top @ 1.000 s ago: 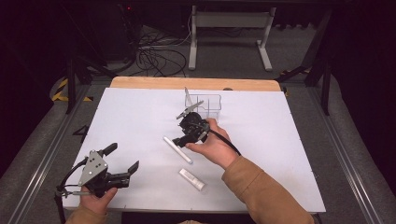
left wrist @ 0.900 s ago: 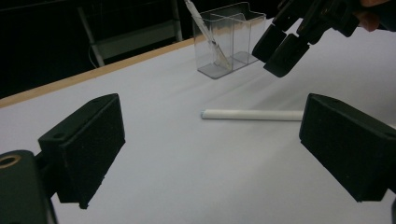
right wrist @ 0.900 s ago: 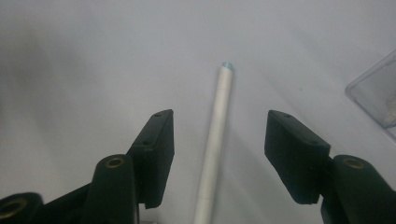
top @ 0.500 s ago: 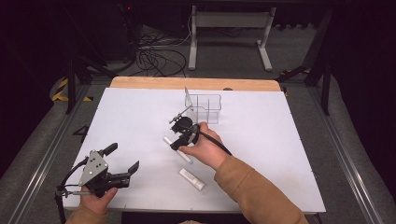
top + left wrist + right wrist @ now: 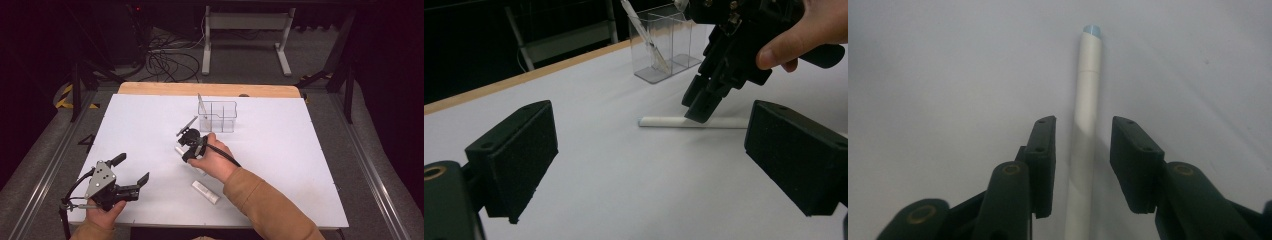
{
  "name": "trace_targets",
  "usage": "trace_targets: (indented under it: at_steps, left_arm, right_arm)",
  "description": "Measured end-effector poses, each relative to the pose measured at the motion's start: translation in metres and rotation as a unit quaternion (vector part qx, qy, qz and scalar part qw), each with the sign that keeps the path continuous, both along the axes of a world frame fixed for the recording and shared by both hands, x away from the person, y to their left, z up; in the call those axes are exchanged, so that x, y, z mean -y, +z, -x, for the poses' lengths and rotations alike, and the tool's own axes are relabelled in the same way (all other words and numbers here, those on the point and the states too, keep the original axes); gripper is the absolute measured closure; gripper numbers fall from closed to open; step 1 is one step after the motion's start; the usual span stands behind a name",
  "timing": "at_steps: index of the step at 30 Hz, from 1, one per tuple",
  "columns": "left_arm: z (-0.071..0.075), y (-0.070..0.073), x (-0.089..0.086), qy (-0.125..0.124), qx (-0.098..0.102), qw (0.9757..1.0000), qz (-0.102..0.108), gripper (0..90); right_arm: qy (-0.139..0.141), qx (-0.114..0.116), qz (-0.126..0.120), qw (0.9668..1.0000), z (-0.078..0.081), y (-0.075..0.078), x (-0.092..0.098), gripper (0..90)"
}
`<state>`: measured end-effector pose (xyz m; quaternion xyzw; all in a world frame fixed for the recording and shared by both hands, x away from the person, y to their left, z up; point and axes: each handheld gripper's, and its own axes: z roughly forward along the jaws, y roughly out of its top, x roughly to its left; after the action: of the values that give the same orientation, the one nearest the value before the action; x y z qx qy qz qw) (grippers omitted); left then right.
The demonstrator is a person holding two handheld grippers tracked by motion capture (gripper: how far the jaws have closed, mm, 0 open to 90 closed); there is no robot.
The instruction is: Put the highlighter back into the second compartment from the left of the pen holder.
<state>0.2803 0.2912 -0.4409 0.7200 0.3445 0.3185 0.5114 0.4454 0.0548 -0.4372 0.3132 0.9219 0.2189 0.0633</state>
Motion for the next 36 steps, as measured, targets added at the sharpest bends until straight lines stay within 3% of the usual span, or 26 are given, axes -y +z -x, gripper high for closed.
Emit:
trace_targets:
  at_steps: [15,22,36]
  left_arm:
    - [0.0,0.0,0.0,0.0,-0.001,1.0,0.0,7.5]
    - [0.0,0.0,0.0,-0.001,-0.001,1.0,-0.001,7.6]
    - [0.0,0.0,0.001,-0.001,-0.002,1.0,0.0,7.6]
  right_arm:
    - [-0.019,0.004,0.023,0.9995,-0.001,-0.01,-0.01,77.8]
    - [-0.039,0.003,0.027,0.9989,0.001,-0.013,-0.013,78.7]
    - [-0.046,0.002,0.025,0.9986,0.0,-0.013,-0.013,78.8]
